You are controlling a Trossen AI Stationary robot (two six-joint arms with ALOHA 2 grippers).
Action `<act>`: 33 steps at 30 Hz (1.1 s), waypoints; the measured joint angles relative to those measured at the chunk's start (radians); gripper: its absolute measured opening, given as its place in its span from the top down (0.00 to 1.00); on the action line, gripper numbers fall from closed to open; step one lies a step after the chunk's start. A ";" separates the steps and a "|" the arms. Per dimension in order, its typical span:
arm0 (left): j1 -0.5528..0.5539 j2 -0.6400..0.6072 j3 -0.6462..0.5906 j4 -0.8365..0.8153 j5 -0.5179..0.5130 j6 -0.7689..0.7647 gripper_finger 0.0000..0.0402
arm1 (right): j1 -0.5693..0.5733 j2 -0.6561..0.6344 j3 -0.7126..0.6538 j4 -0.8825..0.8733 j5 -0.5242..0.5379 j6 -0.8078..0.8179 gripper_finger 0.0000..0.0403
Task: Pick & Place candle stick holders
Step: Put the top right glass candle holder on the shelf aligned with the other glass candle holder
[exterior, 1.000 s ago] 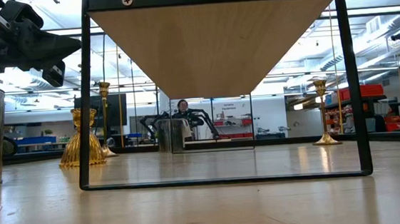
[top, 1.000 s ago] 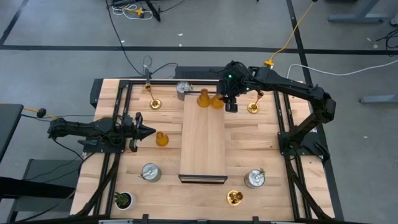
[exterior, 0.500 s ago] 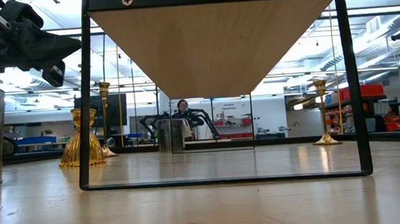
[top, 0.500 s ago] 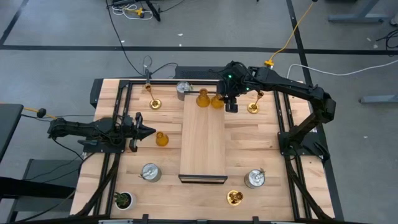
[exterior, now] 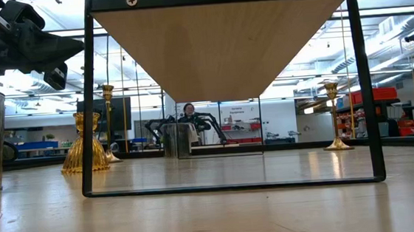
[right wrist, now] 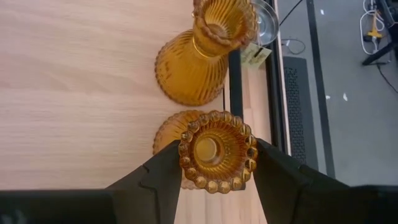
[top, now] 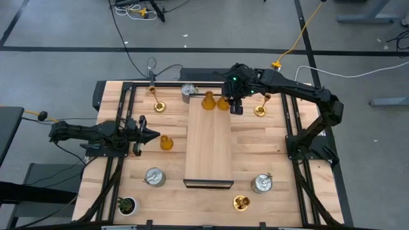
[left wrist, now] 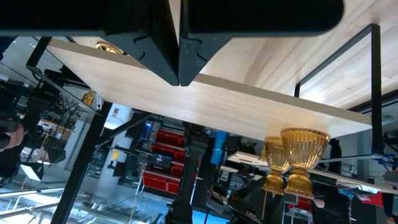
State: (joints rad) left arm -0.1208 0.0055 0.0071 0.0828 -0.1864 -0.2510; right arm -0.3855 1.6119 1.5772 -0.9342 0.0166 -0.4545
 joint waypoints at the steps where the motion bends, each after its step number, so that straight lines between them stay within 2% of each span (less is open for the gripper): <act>1: 0.000 0.000 0.000 -0.001 0.000 0.000 0.98 | 0.000 0.000 0.000 -0.001 0.000 0.000 0.57; 13: 0.000 0.000 0.000 0.000 0.000 0.000 0.98 | -0.002 0.000 0.000 0.015 -0.010 0.001 0.52; 33: 0.000 0.000 0.000 -0.001 0.000 0.000 0.98 | -0.002 0.000 0.000 0.022 -0.022 0.009 0.51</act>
State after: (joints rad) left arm -0.1211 0.0055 0.0073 0.0822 -0.1864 -0.2508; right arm -0.3874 1.6119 1.5772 -0.9123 -0.0057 -0.4460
